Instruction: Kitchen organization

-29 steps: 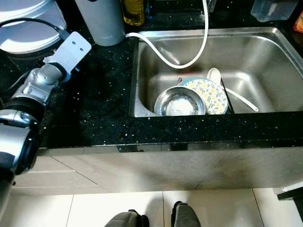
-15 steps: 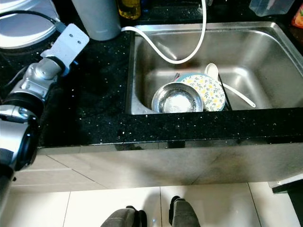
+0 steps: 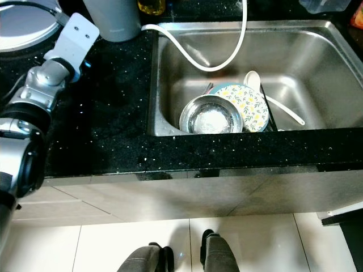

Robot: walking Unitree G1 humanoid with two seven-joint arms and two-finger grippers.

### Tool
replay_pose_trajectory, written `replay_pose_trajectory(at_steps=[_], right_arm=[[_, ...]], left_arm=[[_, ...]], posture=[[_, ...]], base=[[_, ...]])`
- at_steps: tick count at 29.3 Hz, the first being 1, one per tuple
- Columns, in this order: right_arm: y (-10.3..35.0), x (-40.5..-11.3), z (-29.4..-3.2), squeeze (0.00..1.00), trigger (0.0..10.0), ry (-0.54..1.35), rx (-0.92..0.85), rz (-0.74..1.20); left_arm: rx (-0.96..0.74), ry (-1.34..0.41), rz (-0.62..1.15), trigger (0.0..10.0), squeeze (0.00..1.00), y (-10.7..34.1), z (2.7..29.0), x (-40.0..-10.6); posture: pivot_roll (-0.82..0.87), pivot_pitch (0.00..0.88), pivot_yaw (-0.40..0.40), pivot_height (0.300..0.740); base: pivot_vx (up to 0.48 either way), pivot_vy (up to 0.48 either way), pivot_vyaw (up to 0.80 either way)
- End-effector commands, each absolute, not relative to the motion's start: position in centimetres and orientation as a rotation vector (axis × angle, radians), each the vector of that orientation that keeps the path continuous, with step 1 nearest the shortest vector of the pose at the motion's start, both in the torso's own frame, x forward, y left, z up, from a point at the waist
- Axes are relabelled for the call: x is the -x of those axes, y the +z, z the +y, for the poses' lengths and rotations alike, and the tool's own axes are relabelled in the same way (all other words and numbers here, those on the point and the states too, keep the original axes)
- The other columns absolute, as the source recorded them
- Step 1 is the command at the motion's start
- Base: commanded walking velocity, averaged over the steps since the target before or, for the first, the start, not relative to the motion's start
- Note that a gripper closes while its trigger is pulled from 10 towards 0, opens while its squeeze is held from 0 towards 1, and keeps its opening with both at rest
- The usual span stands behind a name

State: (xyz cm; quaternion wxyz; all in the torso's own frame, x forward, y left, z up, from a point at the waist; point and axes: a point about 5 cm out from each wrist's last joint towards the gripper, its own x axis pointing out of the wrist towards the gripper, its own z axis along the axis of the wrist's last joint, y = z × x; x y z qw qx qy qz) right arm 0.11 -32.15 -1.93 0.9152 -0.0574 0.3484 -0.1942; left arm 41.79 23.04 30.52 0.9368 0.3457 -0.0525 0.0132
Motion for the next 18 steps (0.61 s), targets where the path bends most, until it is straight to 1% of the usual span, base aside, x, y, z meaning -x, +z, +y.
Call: replay_pose_trajectory(at_steps=[1, 8, 13, 14, 15, 16, 17, 18], right_arm=[[-1.9, 1.2, -32.2, 0.0, 10.0, -0.436, 0.101, 0.749], [-1.4, 2.5, -32.0, 0.0, 10.0, -0.476, 0.096, 0.746], [-0.5, 5.2, -31.8, 0.0, 10.0, -0.53, 0.095, 0.767], [-0.5, 5.5, -31.7, 0.0, 10.0, -0.535, 0.096, 0.772], [-0.4, 5.6, -31.7, 0.0, 10.0, -0.538, 0.096, 0.775], [-0.3, 5.8, -31.7, 0.0, 10.0, -0.541, 0.097, 0.779], [-0.3, 5.8, -31.7, 0.0, 10.0, -0.541, 0.097, 0.779], [-0.2, 6.0, -31.7, 0.0, 10.0, -0.543, 0.097, 0.782]], left_arm=[[-0.693, 0.005, -0.033, 10.0, 0.0, 29.0, 23.1, -41.9], [-0.689, -0.003, -0.032, 10.0, 0.0, 28.9, 22.7, -41.9], [-0.687, 0.007, -0.024, 9.9, 0.0, 28.9, 23.0, -41.9], [-0.684, 0.009, -0.022, 8.4, 0.0, 28.8, 23.0, -41.9], [-0.681, 0.009, -0.021, 8.4, 0.0, 28.8, 23.0, -41.9], [-0.681, 0.01, -0.018, 3.4, 0.0, 28.7, 23.0, -41.9], [-0.681, 0.01, -0.018, 3.4, 0.0, 28.7, 23.0, -41.9], [-0.676, 0.012, -0.016, 0.0, 0.0, 28.6, 23.0, -41.9]], posture=[[-0.29, 0.323, 0.02, 0.74], [-0.34, 0.342, 0.045, 0.74], [-0.37, 0.361, 0.058, 0.74], [-0.37, 0.363, 0.058, 0.74], [-0.37, 0.363, 0.058, 0.74], [-0.38, 0.368, 0.056, 0.74], [-0.38, 0.368, 0.056, 0.74], [-0.38, 0.371, 0.051, 0.74]], base=[[0.0, 0.0, 0.0], [0.0, 0.0, 0.0], [0.0, 0.0, 0.0], [0.0, 0.0, 0.0], [0.0, 0.0, 0.0], [0.0, 0.0, 0.0], [0.0, 0.0, 0.0], [0.0, 0.0, 0.0]])
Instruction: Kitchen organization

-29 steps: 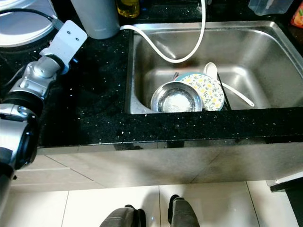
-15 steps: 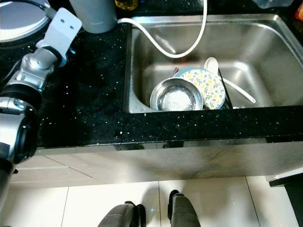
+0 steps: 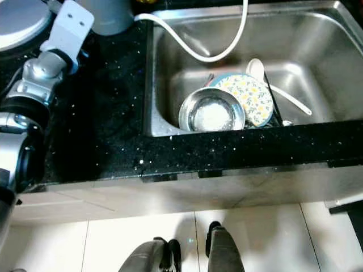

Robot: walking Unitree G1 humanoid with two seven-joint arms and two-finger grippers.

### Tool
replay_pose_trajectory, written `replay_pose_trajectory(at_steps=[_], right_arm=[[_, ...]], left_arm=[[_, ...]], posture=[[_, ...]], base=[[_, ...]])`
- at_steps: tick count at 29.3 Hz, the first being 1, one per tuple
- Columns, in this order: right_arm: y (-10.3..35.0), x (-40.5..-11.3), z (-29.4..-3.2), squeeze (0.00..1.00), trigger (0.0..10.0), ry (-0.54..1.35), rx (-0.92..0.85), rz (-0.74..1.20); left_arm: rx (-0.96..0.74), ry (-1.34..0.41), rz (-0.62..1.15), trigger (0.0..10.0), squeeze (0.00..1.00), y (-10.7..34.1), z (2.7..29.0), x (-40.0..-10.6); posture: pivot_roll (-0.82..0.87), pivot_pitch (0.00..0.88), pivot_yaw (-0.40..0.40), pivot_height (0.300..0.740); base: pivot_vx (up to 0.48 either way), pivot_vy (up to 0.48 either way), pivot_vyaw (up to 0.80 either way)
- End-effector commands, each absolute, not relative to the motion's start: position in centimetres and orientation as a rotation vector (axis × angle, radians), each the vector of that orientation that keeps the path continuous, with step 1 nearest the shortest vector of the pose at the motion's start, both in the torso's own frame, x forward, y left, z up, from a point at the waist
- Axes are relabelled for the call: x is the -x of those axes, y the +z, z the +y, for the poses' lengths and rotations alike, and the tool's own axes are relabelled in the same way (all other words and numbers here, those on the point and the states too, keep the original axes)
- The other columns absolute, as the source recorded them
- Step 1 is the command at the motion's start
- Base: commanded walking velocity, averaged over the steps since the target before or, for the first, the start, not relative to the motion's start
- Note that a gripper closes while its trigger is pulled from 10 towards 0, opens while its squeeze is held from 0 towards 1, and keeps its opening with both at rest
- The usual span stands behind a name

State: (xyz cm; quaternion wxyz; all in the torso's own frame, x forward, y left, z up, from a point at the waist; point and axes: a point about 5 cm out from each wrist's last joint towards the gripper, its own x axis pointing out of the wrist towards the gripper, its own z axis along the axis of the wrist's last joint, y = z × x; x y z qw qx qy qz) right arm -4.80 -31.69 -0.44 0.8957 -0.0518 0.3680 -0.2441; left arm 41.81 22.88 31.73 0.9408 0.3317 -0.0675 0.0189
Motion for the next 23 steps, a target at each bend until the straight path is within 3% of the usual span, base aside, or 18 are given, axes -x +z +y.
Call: replay_pose_trajectory(at_steps=[1, 14, 15, 16, 23], right_arm=[[-0.2, 6.0, -31.7, 0.0, 10.0, -0.543, 0.097, 0.782], [-0.7, 3.1, -31.8, 0.0, 10.0, -0.502, 0.093, 0.745], [-0.9, 2.7, -31.8, 0.0, 10.0, -0.496, 0.091, 0.742], [-1.1, 2.3, -31.7, 0.0, 10.0, -0.491, 0.088, 0.74], [-1.8, 1.2, -31.5, 0.0, 10.0, -0.486, 0.077, 0.738]], left_arm=[[-0.676, 0.012, -0.016, 0.0, 0.0, 28.6, 23.0, -41.9], [-0.651, 0.006, -0.019, 0.0, 0.0, 28.2, 23.3, -41.8], [-0.66, 0.01, -0.018, 1.2, 0.0, 28.1, 23.3, -41.8], [-0.665, 0.018, -0.021, 10.0, 0.0, 28.0, 23.4, -41.8], [-0.67, 0.033, -0.056, 10.0, 0.0, 28.0, 23.1, -41.8]], posture=[[-0.38, 0.371, 0.051, 0.74], [-0.33, 0.334, 0.04, 0.74], [-0.32, 0.326, 0.041, 0.74], [-0.31, 0.318, 0.043, 0.74], [-0.28, 0.289, 0.06, 0.74]], base=[[0.0, 0.0, 0.0], [0.0, 0.0, 0.0], [0.0, 0.0, 0.0], [0.0, 0.0, 0.0], [0.0, 0.0, 0.0]])
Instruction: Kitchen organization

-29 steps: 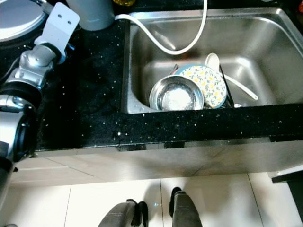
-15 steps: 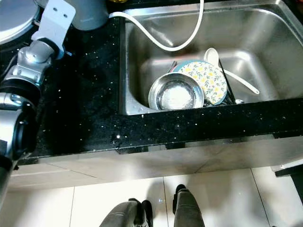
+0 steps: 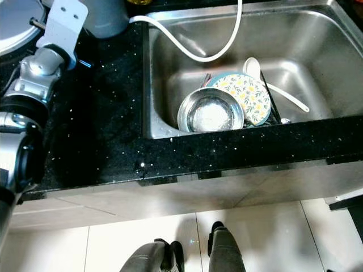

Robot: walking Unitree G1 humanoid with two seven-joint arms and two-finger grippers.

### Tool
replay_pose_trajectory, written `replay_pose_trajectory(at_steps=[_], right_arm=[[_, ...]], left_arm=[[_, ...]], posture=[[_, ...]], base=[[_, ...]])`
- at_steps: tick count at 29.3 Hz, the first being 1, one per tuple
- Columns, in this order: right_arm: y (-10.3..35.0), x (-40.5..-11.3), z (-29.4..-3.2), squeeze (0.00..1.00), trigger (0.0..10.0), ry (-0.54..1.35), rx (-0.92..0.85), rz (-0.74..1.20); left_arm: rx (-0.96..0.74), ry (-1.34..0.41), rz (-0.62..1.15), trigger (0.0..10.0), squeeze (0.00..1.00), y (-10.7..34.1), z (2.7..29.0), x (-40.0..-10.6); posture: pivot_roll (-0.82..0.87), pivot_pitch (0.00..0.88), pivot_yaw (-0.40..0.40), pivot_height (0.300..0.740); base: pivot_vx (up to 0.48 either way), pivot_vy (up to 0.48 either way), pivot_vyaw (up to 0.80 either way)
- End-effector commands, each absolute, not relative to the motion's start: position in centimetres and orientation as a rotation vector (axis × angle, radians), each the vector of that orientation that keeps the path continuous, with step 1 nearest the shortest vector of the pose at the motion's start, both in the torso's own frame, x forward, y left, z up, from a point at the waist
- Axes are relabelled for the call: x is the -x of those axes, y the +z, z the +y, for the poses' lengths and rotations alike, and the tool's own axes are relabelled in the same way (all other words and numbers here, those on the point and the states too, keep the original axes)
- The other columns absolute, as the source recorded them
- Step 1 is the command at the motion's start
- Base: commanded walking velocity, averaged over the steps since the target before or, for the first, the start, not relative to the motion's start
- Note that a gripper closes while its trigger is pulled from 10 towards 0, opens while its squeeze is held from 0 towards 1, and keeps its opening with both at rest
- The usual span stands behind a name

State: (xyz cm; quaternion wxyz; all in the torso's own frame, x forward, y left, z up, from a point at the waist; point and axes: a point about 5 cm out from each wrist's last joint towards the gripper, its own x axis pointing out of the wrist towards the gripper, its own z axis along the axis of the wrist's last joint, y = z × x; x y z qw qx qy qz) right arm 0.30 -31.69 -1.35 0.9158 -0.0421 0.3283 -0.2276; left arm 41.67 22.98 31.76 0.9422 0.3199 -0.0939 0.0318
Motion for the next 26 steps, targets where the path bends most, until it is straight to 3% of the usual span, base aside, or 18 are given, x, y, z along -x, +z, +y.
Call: replay_pose_trajectory(at_steps=[1, 5, 7, 8, 11, 19, 26], right_arm=[[-2.1, 0.8, -31.4, 0.0, 10.0, -0.484, 0.072, 0.738], [-3.1, -0.6, -30.8, 0.0, 10.0, -0.48, 0.052, 0.734], [-4.1, -2.9, -30.2, 0.0, 10.0, -0.466, 0.03, 0.718], [-4.1, -2.9, -30.2, 0.0, 10.0, -0.466, 0.03, 0.718], [-5.0, -7.2, -29.6, 0.0, 10.0, -0.445, 0.006, 0.674], [-5.5, -12.6, -28.0, 0.0, 10.0, -0.384, -0.017, 0.634], [-5.6, -14.7, -27.4, 0.0, 10.0, -0.337, -0.008, 0.64]], left_arm=[[-0.665, 0.025, -0.091, 10.0, 0.0, 28.1, 22.7, -41.8], [-0.611, -0.052, -0.294, 10.0, 0.0, 28.7, 19.9, -41.6], [-0.617, -0.098, -0.489, 10.0, 0.0, 28.4, 17.3, -40.6], [-0.617, -0.098, -0.489, 10.0, 0.0, 28.4, 17.3, -40.6], [-0.69, -0.115, -0.746, 10.0, 0.0, 28.4, 14.3, -37.6], [-0.675, -0.01, -0.817, 10.0, 0.0, 28.5, 14.3, -35.2], [-0.642, -0.007, -0.807, 10.0, 0.0, 27.5, 14.0, -33.0]], posture=[[-0.27, 0.276, 0.068, 0.74], [-0.22, 0.237, 0.08, 0.74], [-0.15, 0.183, 0.09, 0.74], [-0.15, 0.183, 0.09, 0.74], [-0.08, 0.12, 0.094, 0.74], [0.0, 0.036, 0.081, 0.74], [0.05, 0.0, 0.047, 0.74]], base=[[0.0, 0.0, 0.0], [0.0, 0.0, 0.0], [0.0, 0.0, 0.0], [0.0, 0.0, 0.0], [0.0, 0.0, 0.0], [0.0, 0.0, 0.0], [0.0, 0.0, 0.0]])
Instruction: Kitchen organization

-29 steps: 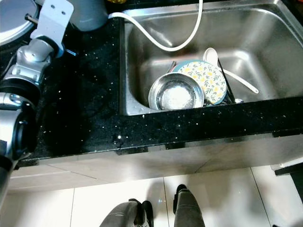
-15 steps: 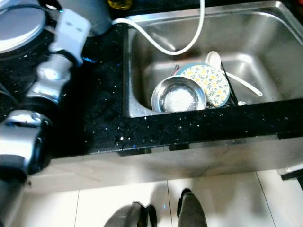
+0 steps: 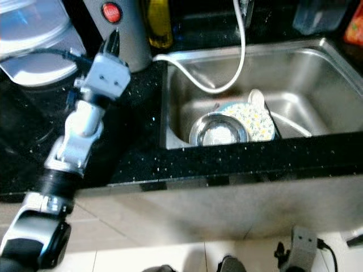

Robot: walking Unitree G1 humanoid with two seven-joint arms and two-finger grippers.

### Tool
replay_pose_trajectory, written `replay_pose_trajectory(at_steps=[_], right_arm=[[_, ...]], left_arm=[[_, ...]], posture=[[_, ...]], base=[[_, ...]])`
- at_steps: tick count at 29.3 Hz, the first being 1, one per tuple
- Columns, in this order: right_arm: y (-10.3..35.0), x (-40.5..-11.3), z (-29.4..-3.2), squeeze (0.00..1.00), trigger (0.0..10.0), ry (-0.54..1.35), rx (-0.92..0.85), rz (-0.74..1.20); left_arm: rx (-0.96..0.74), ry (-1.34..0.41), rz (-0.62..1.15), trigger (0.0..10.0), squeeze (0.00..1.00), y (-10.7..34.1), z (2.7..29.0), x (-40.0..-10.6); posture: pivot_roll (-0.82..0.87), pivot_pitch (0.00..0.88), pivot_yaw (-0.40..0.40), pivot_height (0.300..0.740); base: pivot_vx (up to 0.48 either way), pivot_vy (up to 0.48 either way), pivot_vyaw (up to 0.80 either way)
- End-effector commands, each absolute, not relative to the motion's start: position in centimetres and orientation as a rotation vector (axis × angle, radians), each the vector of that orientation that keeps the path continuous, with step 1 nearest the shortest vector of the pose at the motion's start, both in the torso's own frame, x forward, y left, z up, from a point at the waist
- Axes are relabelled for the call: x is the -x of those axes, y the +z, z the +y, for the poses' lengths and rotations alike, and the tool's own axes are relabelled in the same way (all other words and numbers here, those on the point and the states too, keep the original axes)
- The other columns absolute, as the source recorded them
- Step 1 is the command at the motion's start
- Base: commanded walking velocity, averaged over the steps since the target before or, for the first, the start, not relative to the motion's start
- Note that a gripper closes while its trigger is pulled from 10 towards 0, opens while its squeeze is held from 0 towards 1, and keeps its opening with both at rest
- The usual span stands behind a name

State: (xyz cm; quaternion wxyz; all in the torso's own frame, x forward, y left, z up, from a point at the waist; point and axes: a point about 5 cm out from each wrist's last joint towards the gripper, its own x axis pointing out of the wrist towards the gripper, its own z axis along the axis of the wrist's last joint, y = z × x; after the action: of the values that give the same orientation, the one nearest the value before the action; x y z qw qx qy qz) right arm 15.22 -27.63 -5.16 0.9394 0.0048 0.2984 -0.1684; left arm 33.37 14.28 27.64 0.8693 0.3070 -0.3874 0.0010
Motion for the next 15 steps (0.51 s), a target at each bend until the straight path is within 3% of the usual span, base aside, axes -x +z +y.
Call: replay_pose_trajectory(at_steps=[1, 7, 11, 15], right_arm=[[-5.7, -15.2, -27.2, 0.0, 10.0, -0.324, -0.004, 0.641], [-5.6, -16.7, -26.7, 0.0, 10.0, -0.28, 0.011, 0.65], [-5.2, -18.6, -26.4, 0.0, 10.0, -0.19, 0.063, 0.663], [-5.0, -19.1, -26.5, 0.0, 10.0, -0.163, 0.088, 0.673]], left_arm=[[-0.647, -0.026, -0.807, 10.0, 0.0, 27.2, 13.5, -32.3], [-0.706, -0.05, -0.789, 10.0, 0.0, 25.6, 13.2, -29.8], [-0.834, 0.078, -0.683, 10.0, 0.0, 23.1, 15.8, -26.8], [-0.919, 0.112, -0.645, 10.0, 0.0, 21.7, 16.6, -24.9]], posture=[[0.06, 0.0, 0.041, 0.74], [0.12, 0.0, -0.001, 0.74], [0.2, 0.0, -0.059, 0.74], [0.23, 0.0, -0.094, 0.74]], base=[[0.0, 0.0, 0.0], [0.0, 0.0, 0.0], [0.0, 0.0, 0.0], [0.0, 0.0, 0.0]])
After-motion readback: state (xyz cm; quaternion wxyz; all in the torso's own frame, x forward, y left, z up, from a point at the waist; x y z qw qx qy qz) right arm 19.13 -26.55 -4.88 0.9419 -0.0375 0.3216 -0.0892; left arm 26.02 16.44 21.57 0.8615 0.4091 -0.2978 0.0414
